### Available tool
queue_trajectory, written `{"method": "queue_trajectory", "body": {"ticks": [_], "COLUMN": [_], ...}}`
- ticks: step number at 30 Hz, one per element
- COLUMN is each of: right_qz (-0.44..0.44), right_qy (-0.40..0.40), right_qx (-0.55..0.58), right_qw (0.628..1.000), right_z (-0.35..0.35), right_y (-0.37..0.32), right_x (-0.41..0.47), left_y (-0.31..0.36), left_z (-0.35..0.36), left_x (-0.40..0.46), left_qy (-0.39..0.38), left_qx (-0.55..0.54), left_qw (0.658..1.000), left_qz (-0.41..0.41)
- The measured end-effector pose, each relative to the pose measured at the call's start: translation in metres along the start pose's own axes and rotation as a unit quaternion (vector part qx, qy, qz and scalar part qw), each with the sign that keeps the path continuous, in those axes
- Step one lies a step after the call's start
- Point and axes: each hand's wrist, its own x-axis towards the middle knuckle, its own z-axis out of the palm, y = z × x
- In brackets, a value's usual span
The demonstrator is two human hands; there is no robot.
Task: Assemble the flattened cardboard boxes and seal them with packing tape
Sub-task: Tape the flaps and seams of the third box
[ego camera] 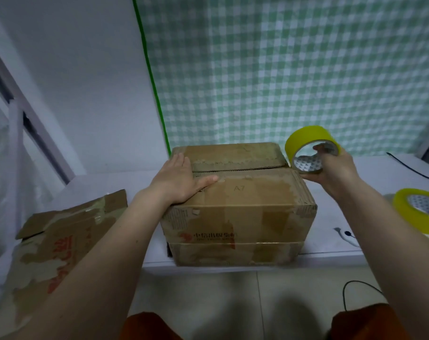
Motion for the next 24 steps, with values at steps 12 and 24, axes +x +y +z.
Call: {"method": "queue_trajectory", "body": {"ticks": [12, 24], "right_qz": [0.052, 0.03], "right_qy": [0.037, 0.053], "right_qx": [0.119, 0.038], "right_qw": [0.991, 0.997], "right_z": [0.012, 0.006], "right_y": [0.027, 0.052], "right_x": [0.0, 0.024], "left_y": [-0.003, -0.007], "left_z": [0.056, 0.095], "left_x": [0.002, 0.008], "left_qy": [0.013, 0.005], "left_qx": [-0.2, -0.234], "left_qw": [0.979, 0.972], "left_qz": [-0.022, 0.008]}}
